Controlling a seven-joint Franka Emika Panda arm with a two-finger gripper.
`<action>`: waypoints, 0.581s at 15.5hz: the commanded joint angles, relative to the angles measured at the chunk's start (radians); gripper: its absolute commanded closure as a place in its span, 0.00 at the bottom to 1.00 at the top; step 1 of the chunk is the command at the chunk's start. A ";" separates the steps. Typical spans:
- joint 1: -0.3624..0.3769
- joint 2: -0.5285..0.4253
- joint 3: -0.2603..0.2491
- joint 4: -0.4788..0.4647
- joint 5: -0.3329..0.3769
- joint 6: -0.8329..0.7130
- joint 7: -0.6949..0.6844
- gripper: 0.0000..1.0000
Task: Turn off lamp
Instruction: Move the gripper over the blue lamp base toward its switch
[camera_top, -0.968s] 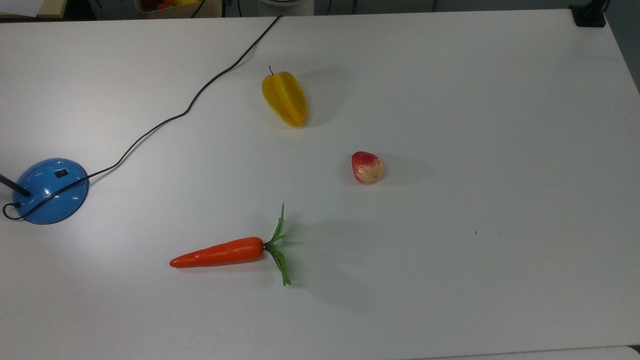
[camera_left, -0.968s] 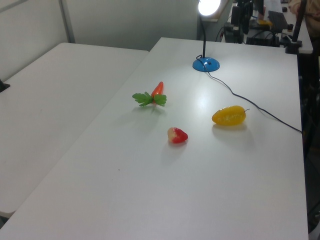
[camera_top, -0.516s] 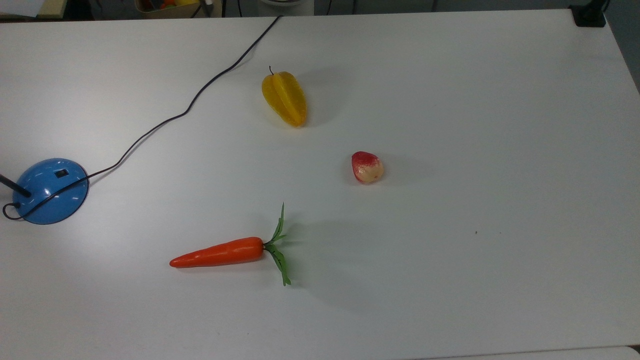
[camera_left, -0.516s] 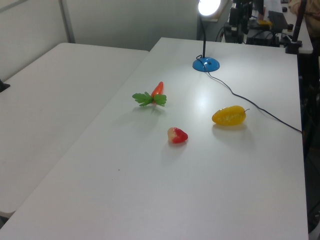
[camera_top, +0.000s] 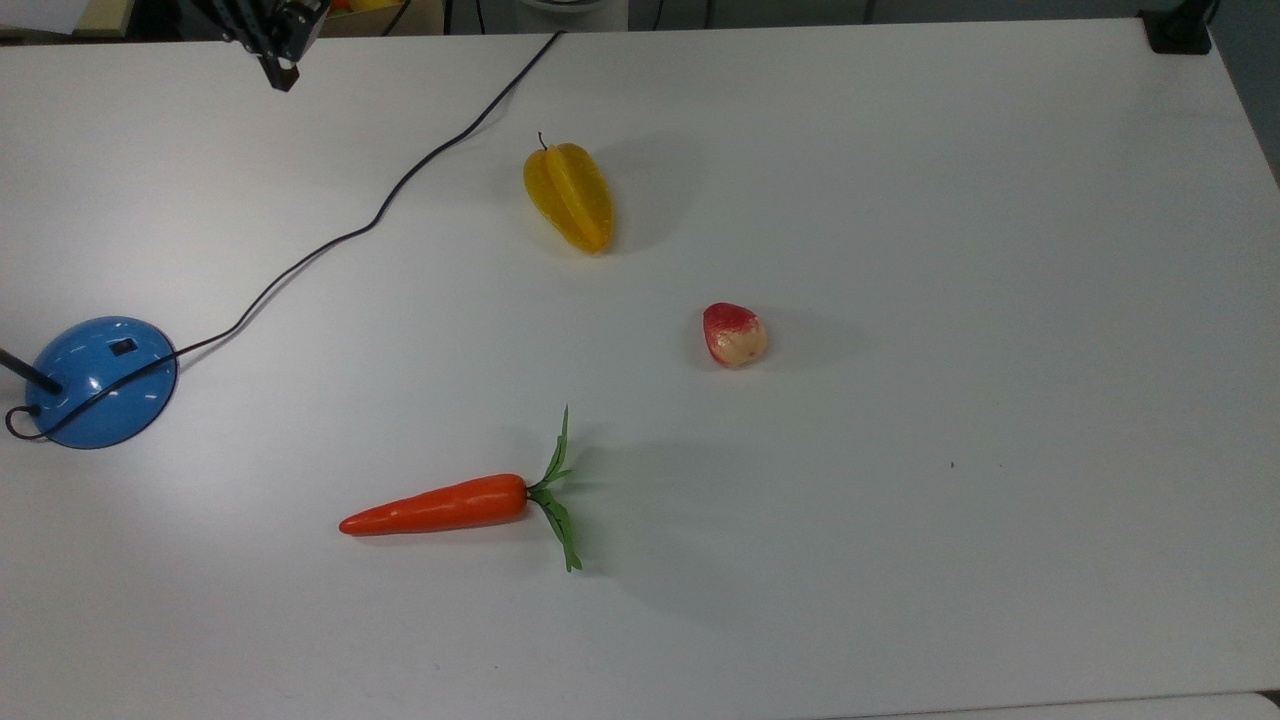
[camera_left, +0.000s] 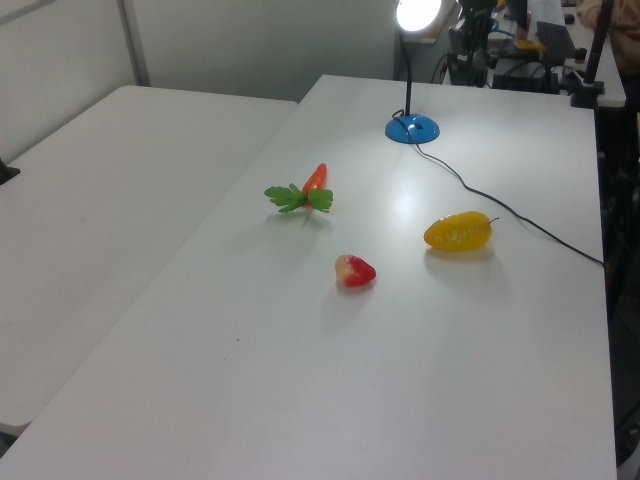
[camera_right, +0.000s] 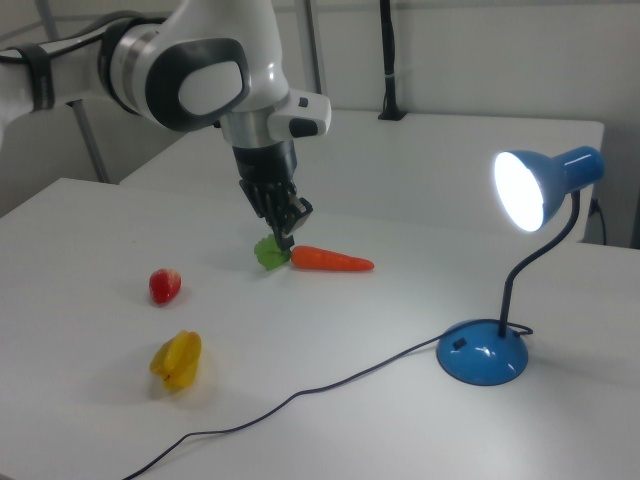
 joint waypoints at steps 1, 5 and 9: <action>-0.009 0.044 -0.003 0.003 0.017 0.095 0.078 1.00; -0.033 0.077 -0.004 0.003 0.015 0.161 0.103 1.00; -0.090 0.128 -0.004 0.005 0.017 0.282 0.110 1.00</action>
